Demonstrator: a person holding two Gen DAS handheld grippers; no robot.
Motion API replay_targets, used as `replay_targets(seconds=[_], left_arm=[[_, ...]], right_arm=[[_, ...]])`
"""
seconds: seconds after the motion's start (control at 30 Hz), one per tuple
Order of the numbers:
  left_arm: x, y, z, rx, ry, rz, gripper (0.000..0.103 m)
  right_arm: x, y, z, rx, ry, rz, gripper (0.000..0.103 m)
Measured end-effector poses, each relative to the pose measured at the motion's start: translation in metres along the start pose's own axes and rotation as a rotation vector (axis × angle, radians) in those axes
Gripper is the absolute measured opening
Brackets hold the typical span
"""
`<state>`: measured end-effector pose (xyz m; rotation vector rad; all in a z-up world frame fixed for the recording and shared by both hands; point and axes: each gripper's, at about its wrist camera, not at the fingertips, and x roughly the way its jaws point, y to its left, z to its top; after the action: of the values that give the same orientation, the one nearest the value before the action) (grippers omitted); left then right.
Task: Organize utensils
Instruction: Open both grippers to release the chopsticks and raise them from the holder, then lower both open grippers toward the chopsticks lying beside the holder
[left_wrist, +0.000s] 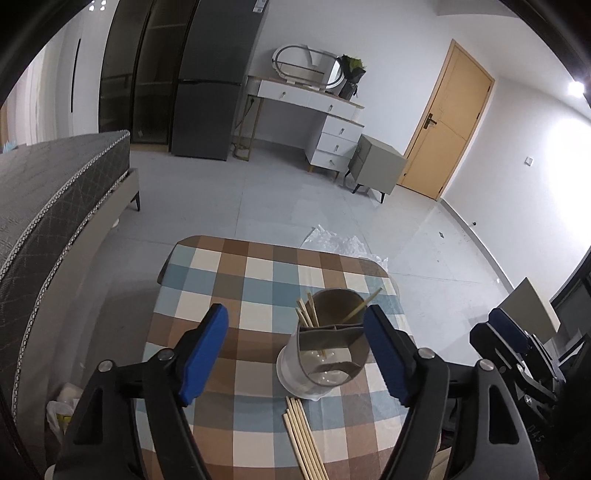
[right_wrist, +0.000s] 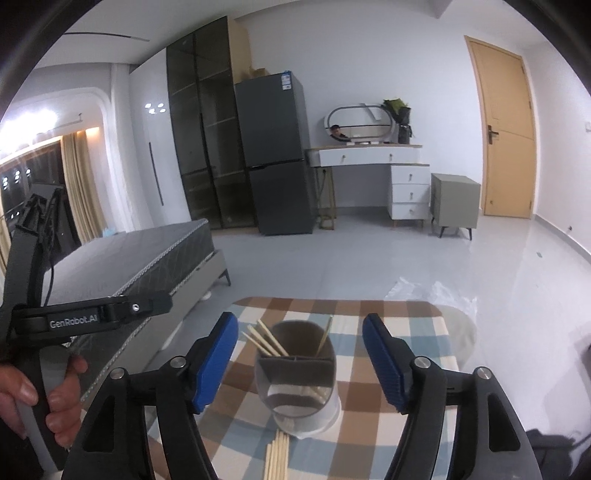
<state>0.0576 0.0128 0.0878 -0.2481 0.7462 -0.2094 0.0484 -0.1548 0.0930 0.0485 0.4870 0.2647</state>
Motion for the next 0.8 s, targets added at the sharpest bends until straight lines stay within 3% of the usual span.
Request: replay_targets(seconds=[0.23,0.8], left_arm=[[-0.013,-0.005,-0.016,0.044,-0.043,0.051,0.082],[-0.013,0.000,-0.070,0.057,-0.077,0.116,0.084]], right_arm=[[-0.016,-0.004,-0.017,0.041,-0.014,-0.018,0.079],[-0.020,-0.003,-0.081,0.097,0.054,-0.036,0.081]])
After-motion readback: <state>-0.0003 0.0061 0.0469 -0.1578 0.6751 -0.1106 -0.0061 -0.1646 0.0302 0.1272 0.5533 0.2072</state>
